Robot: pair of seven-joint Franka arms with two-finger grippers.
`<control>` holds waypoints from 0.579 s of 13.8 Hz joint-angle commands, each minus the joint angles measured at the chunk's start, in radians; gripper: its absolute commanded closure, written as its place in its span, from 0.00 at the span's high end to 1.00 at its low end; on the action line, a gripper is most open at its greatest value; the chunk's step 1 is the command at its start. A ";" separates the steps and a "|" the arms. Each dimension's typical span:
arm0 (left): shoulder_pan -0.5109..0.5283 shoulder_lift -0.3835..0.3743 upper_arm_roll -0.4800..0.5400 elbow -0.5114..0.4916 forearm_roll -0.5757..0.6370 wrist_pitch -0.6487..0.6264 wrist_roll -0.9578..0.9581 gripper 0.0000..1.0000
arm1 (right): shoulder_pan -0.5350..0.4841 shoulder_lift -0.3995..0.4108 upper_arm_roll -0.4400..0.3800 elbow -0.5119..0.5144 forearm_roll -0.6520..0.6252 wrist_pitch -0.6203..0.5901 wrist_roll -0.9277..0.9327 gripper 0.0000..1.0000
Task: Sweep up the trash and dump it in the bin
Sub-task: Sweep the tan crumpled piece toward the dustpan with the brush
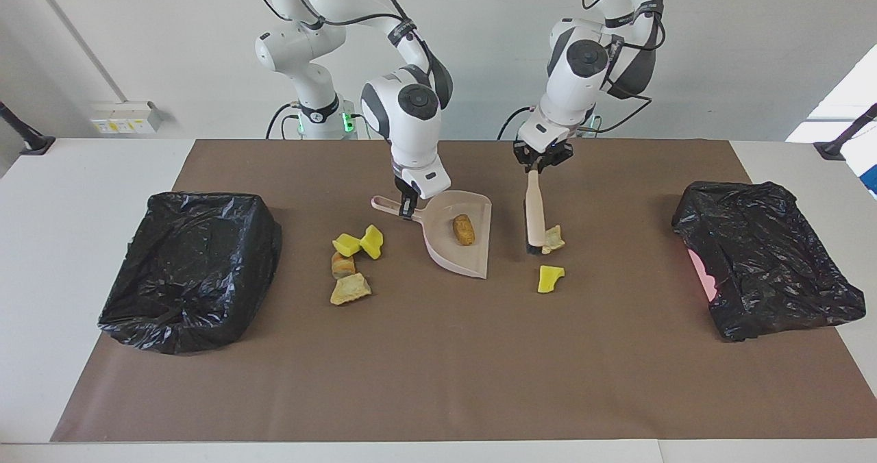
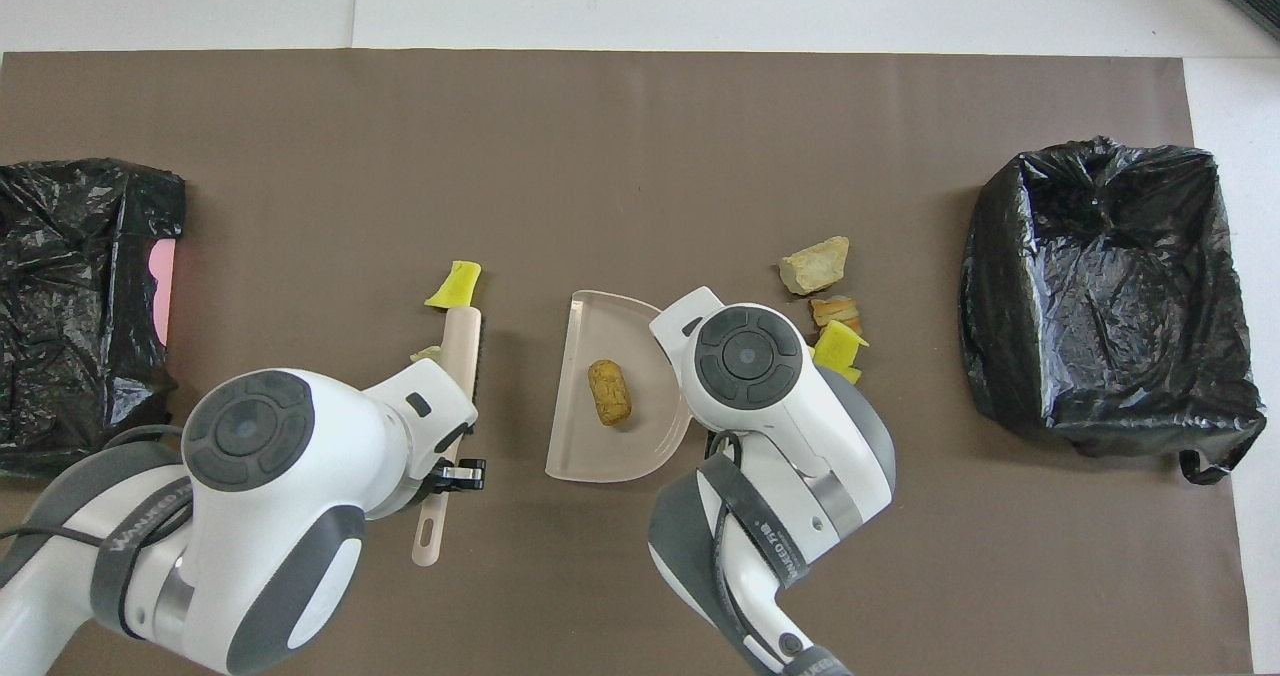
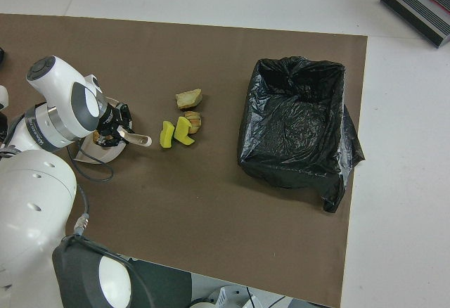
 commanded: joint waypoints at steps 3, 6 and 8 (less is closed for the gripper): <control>0.161 0.025 -0.011 -0.020 0.018 0.074 0.084 0.00 | 0.003 0.000 0.001 -0.006 -0.024 0.016 0.020 0.00; 0.174 0.011 -0.011 -0.087 0.019 0.075 0.032 0.00 | 0.003 0.000 0.001 -0.006 -0.024 0.016 0.020 0.00; 0.155 0.016 -0.017 -0.103 0.018 0.069 -0.093 0.00 | 0.003 0.000 0.001 -0.006 -0.024 0.016 0.021 0.00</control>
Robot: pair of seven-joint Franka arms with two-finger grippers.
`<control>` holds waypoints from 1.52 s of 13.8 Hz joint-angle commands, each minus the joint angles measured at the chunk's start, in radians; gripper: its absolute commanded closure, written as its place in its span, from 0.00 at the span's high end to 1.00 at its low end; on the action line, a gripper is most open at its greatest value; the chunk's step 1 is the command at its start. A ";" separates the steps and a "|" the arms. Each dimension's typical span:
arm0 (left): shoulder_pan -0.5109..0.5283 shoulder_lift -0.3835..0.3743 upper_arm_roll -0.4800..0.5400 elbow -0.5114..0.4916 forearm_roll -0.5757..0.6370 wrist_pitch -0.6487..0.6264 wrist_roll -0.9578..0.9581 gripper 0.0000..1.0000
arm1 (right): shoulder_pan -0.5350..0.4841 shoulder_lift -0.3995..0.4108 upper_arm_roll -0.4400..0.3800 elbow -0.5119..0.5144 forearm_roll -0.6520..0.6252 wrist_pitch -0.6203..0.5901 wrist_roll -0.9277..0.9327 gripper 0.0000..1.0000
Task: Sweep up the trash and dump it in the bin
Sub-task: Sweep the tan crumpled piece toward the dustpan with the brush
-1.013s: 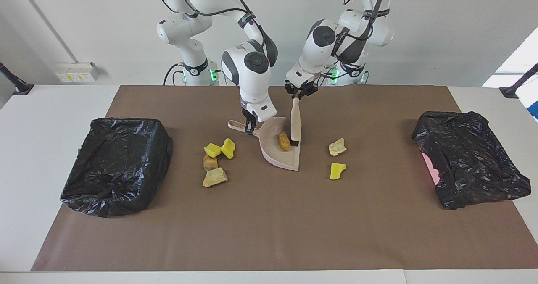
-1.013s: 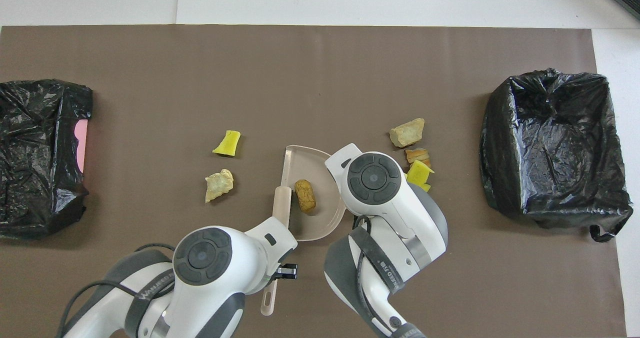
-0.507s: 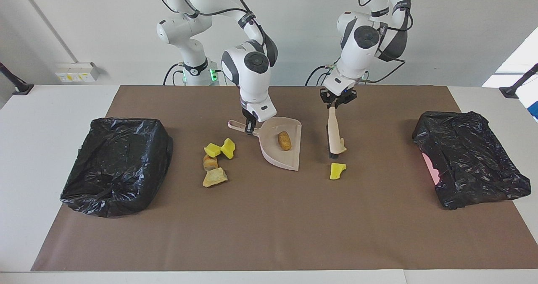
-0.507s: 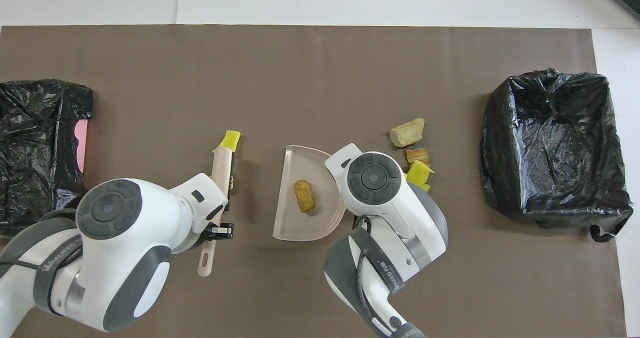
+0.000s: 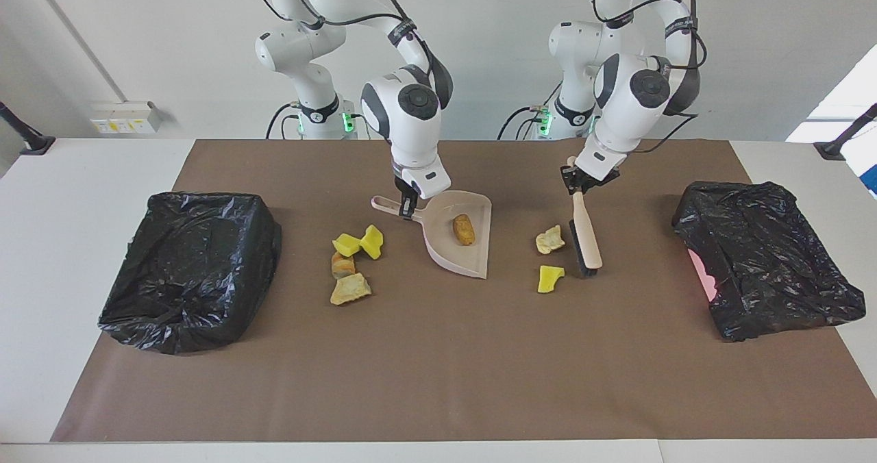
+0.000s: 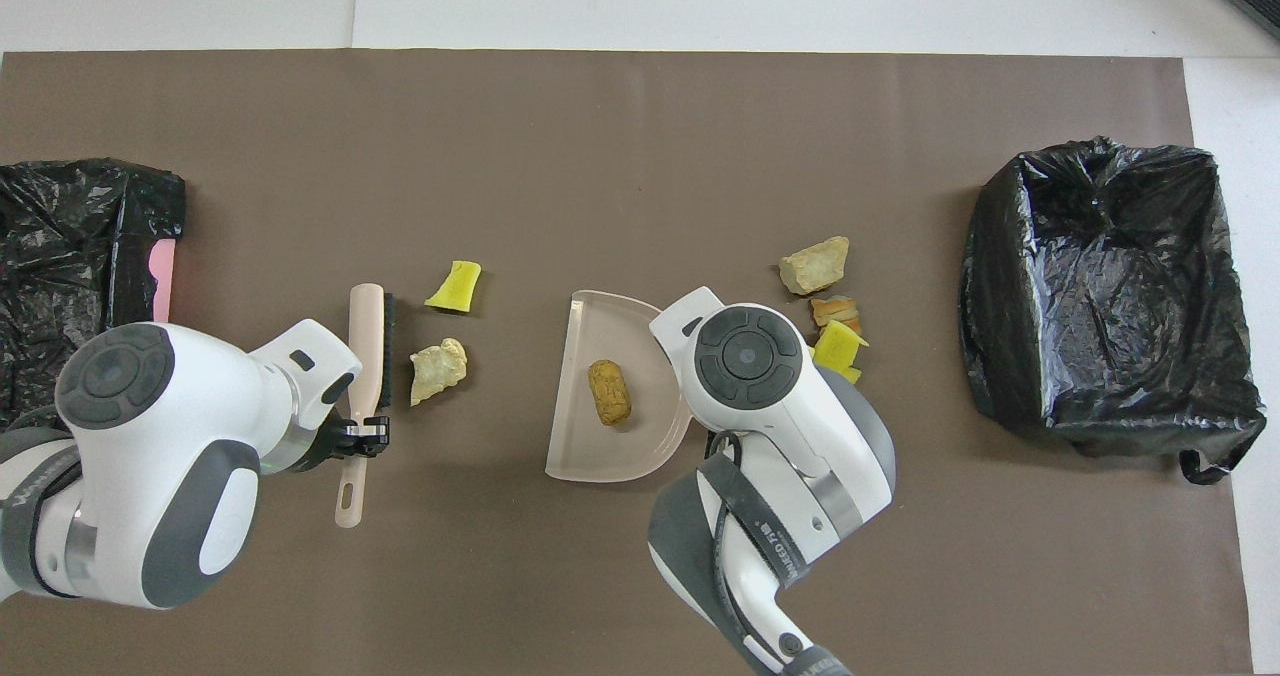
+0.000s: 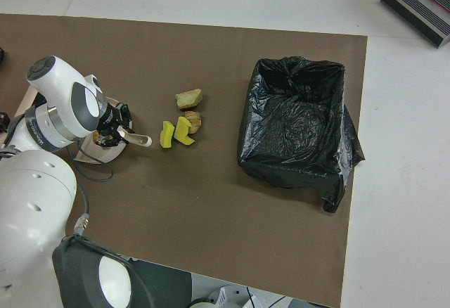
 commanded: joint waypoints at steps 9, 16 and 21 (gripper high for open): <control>-0.247 -0.005 -0.014 -0.052 -0.153 0.090 -0.254 0.00 | 0.003 0.000 0.001 -0.008 -0.024 0.020 0.029 0.00; -0.457 0.008 -0.015 0.010 -0.191 0.107 -0.248 0.00 | 0.003 0.000 0.001 -0.008 -0.024 0.020 0.029 0.00; -0.448 0.041 -0.003 0.067 -0.193 0.075 -0.226 0.00 | 0.003 0.000 0.001 -0.008 -0.024 0.020 0.029 0.00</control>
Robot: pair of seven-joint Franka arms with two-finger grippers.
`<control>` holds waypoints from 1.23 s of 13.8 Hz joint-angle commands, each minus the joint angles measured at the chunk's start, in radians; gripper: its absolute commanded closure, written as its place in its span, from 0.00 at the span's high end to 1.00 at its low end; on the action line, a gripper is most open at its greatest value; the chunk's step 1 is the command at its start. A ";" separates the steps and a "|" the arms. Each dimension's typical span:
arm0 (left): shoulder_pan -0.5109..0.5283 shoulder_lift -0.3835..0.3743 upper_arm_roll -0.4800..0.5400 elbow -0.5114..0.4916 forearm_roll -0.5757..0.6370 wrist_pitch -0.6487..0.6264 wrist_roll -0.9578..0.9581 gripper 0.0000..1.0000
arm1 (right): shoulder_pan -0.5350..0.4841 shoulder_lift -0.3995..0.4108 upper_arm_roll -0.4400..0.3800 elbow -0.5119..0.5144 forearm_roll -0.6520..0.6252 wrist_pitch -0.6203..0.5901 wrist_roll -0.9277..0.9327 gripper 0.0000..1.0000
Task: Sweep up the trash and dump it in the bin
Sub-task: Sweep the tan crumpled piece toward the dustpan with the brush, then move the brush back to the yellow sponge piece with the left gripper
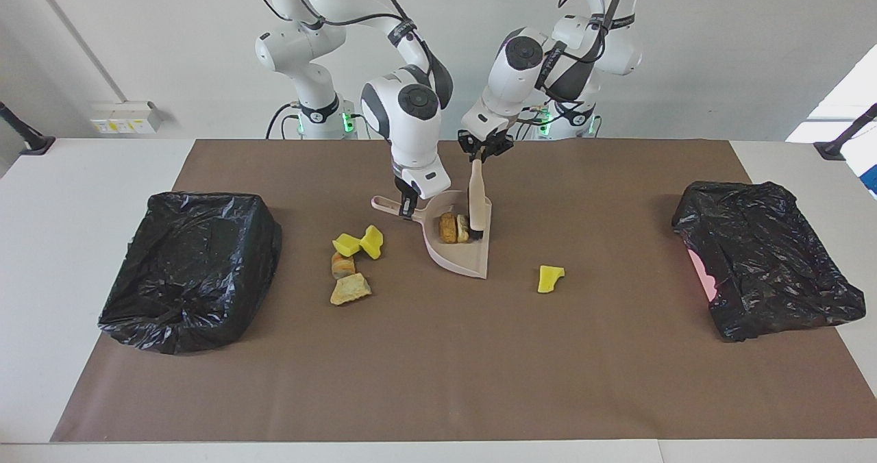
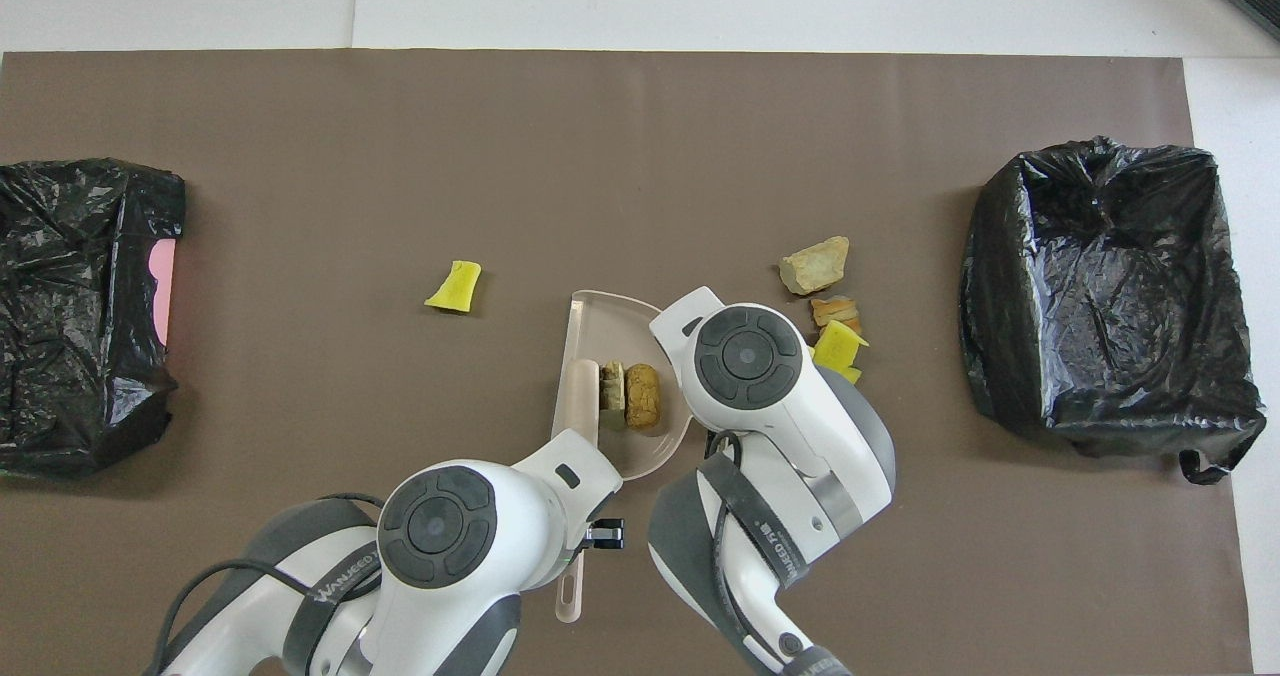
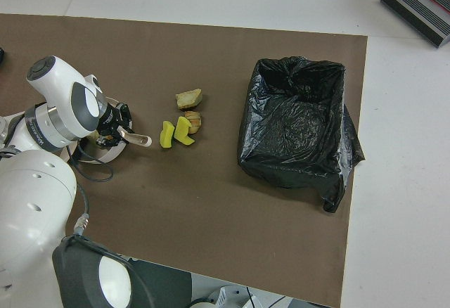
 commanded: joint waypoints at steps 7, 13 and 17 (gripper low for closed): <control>0.234 0.029 0.023 0.088 0.214 -0.105 0.205 0.00 | 0.003 0.000 0.001 -0.008 -0.024 0.020 0.046 0.00; 0.397 0.190 0.023 0.240 0.383 -0.067 0.568 0.00 | 0.003 0.000 0.001 -0.009 -0.024 0.021 0.046 0.00; 0.450 0.230 0.023 0.248 0.468 -0.018 0.678 0.00 | 0.003 0.000 0.001 -0.009 -0.024 0.021 0.048 0.00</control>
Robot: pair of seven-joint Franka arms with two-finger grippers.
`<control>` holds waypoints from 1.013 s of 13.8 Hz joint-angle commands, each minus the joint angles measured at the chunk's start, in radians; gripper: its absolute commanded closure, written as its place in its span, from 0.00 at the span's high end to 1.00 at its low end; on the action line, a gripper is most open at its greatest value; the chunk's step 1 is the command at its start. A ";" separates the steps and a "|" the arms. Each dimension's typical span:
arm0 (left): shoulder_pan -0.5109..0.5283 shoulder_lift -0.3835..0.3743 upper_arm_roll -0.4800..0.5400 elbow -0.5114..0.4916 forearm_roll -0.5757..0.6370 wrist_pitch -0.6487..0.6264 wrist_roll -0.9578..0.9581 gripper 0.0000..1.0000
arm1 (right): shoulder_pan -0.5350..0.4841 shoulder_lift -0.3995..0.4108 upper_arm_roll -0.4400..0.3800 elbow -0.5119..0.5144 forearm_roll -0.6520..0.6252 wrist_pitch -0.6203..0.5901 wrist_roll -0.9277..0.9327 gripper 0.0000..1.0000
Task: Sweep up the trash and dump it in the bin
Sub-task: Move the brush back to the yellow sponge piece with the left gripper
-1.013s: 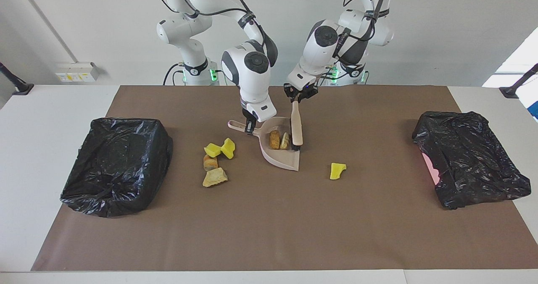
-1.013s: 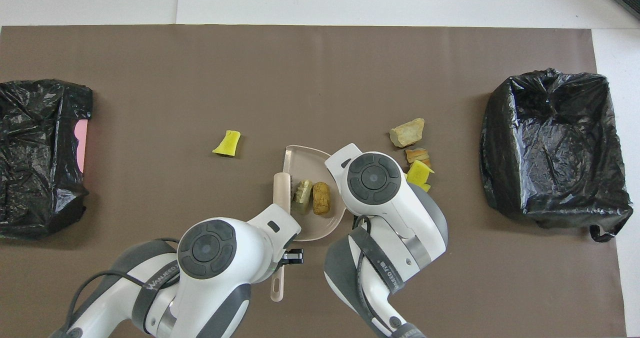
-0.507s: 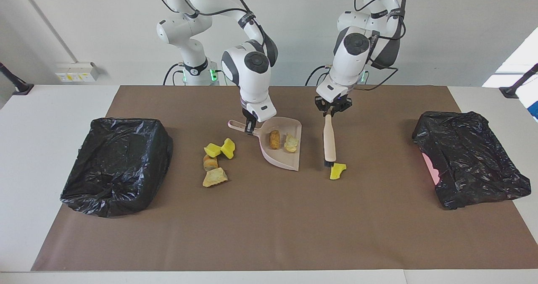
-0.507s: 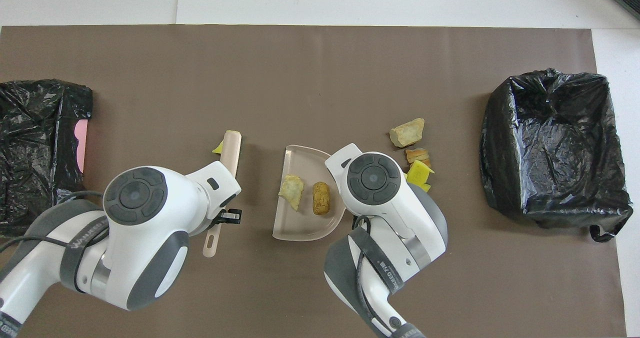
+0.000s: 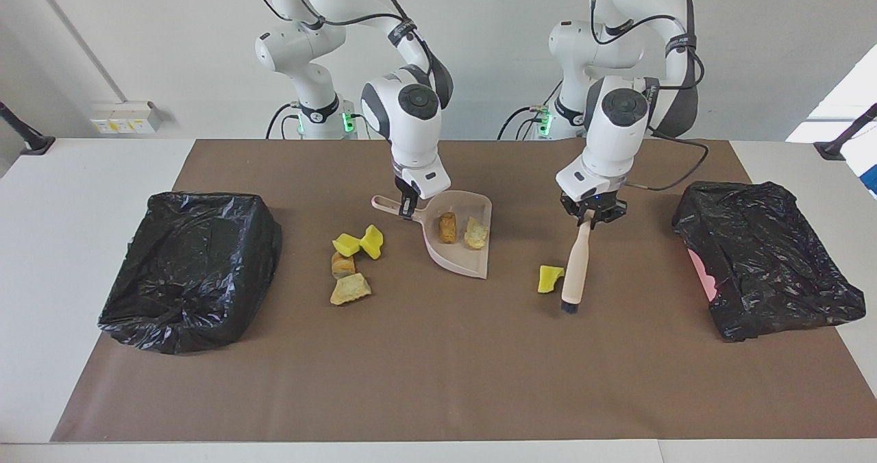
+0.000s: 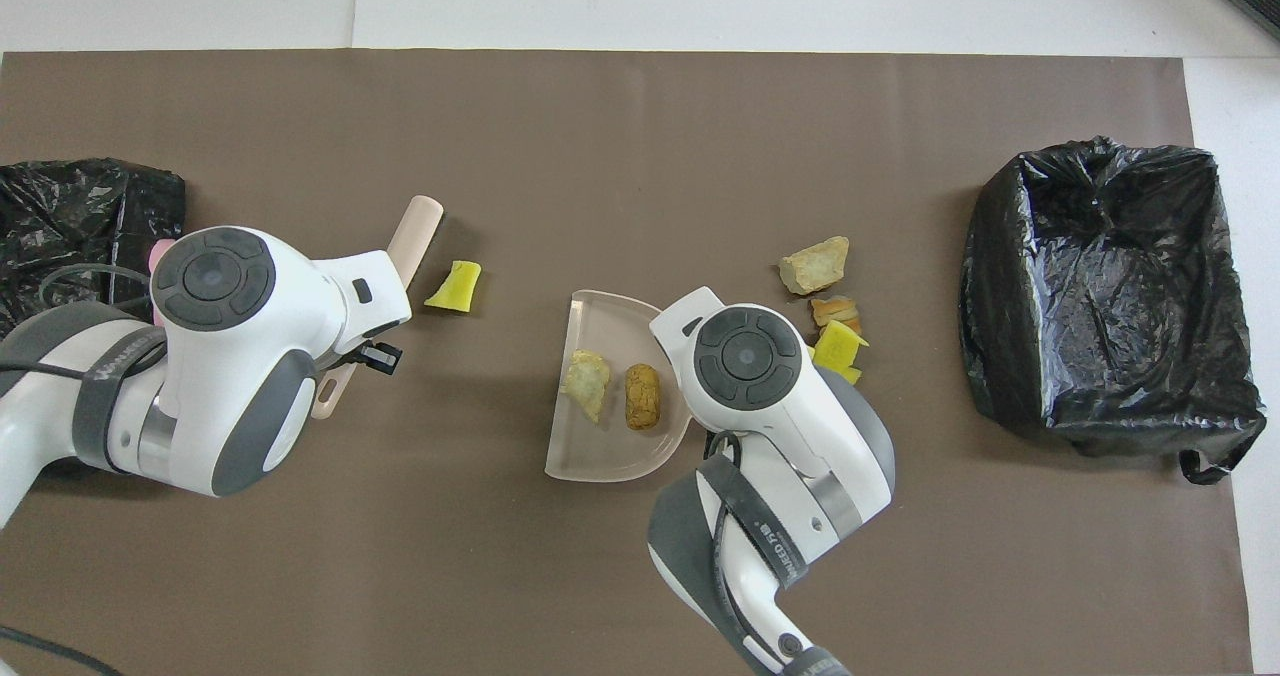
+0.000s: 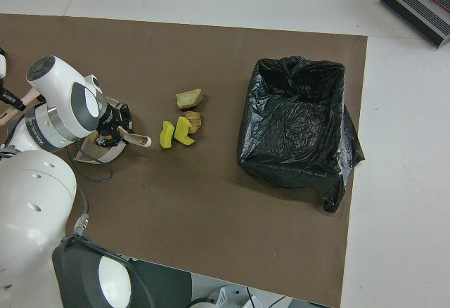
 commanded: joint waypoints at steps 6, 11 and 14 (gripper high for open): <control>0.006 -0.044 -0.018 -0.090 0.013 0.003 0.070 0.00 | 0.002 0.000 0.001 -0.009 -0.024 0.023 0.040 0.00; -0.112 -0.112 -0.021 -0.183 -0.130 0.003 0.013 0.00 | 0.002 0.000 0.001 -0.009 -0.024 0.023 0.040 0.00; -0.219 -0.146 -0.021 -0.216 -0.188 0.003 -0.140 0.00 | 0.002 0.000 0.001 -0.009 -0.024 0.023 0.040 0.00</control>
